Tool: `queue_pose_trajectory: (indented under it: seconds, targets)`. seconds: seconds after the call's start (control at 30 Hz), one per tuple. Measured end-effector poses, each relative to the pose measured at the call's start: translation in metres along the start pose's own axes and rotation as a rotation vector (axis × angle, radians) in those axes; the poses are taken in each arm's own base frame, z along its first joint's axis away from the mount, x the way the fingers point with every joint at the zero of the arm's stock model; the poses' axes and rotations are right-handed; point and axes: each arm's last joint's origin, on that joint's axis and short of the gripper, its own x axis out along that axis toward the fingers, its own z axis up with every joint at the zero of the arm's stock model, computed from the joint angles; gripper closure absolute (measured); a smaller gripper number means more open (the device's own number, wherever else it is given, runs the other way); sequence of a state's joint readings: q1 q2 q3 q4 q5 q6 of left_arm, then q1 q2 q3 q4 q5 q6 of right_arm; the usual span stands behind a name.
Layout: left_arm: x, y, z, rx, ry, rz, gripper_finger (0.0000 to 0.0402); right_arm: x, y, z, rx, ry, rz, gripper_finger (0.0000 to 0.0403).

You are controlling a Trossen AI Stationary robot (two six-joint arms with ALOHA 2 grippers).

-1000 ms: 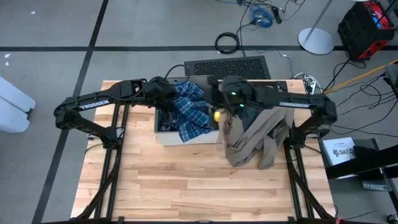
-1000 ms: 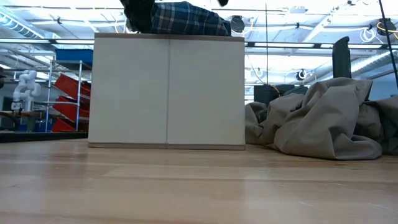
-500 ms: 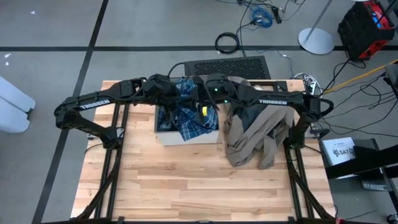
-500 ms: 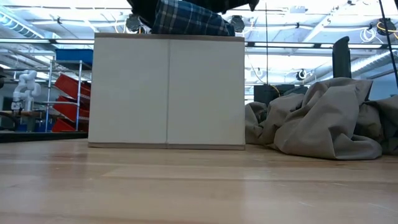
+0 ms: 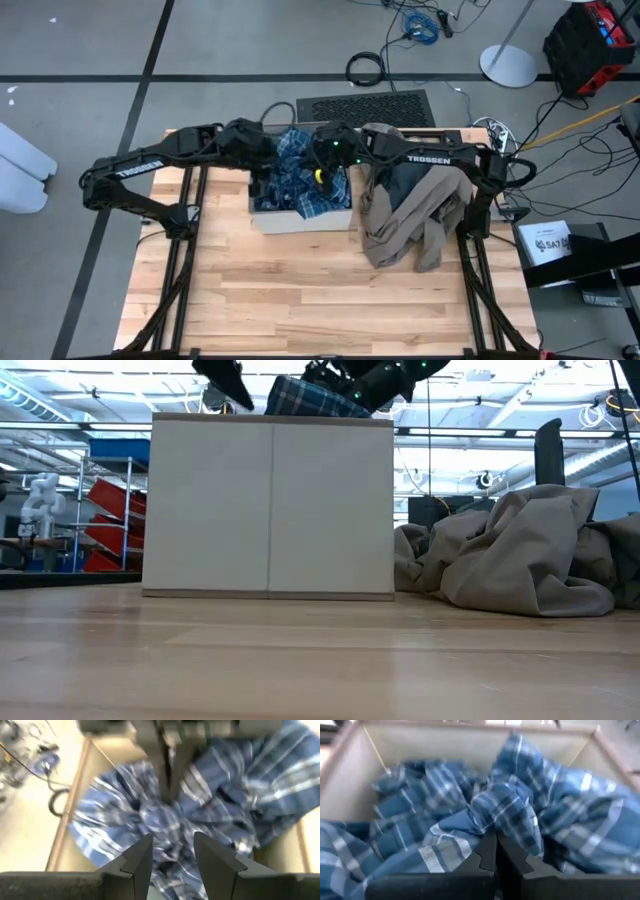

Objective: Sort clothes
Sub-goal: Put the blue polo shirt into the laundry organizer

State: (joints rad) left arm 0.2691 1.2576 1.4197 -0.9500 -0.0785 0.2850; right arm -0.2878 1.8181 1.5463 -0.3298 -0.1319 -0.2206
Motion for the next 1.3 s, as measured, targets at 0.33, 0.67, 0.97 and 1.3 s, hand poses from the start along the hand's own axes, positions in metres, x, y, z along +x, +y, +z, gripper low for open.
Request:
queue_pose_trajectory:
  seconds: [0.33,0.67,0.97,1.3]
  targets:
    - [-0.008,-0.001,0.009,-0.103,-0.097,-0.095,0.0251,0.043,-0.016,-0.037,0.031,0.168,-0.051,0.0403]
    - [-0.007,-0.001,0.01,-0.121,-0.097,-0.101,0.0251,0.056,-0.026,-0.06,0.015,0.37,-0.455,0.0403]
    - [-0.007,-0.001,0.01,-0.121,-0.1,-0.112,0.0251,0.039,-0.009,-0.051,-0.041,0.38,-0.219,0.0398]
    - [-0.007,-0.001,0.01,-0.12,-0.1,-0.112,0.0251,-0.019,0.008,-0.005,-0.114,0.186,-0.192,0.0291]
